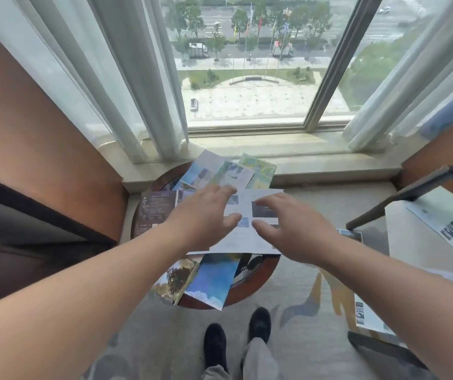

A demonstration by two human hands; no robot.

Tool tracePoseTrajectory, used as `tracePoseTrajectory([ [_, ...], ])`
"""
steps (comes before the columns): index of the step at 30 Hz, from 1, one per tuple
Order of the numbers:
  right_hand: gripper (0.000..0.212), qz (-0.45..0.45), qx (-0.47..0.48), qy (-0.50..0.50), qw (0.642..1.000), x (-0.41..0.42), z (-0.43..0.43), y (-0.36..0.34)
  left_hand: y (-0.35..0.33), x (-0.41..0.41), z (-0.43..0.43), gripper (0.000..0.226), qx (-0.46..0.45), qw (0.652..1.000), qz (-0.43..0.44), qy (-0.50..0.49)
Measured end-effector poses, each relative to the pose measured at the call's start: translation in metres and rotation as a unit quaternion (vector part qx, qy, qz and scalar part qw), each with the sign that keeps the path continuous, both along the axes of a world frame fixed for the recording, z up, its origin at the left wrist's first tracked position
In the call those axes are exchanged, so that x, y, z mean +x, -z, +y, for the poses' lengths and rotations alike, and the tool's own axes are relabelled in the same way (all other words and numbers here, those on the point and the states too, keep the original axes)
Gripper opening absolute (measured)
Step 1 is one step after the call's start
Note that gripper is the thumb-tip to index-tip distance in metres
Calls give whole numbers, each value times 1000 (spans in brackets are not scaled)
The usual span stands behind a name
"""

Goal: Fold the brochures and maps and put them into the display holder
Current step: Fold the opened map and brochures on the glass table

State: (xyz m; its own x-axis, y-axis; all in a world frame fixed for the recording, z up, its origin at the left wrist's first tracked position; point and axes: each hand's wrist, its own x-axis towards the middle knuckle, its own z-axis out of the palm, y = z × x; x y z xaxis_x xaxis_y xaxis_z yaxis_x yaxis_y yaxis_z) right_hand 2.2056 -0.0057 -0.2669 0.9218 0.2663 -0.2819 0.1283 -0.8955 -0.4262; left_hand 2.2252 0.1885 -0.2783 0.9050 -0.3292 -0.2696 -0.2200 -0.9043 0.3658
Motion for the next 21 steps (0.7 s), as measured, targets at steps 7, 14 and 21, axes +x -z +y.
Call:
tracePoseTrajectory([
  [7, 54, 84, 4, -10, 996, 31, -26, 78, 69, 28, -21, 59, 35, 997, 68, -8],
  [14, 53, 127, 7, -10, 992, 53, -45, 136, 130, 43, -40, 60, 51, 992, 112, -16],
  [21, 52, 144, 5, 33, 989, 78, -49, 188, 191, 54, -53, 59, 76, 990, 112, 27],
])
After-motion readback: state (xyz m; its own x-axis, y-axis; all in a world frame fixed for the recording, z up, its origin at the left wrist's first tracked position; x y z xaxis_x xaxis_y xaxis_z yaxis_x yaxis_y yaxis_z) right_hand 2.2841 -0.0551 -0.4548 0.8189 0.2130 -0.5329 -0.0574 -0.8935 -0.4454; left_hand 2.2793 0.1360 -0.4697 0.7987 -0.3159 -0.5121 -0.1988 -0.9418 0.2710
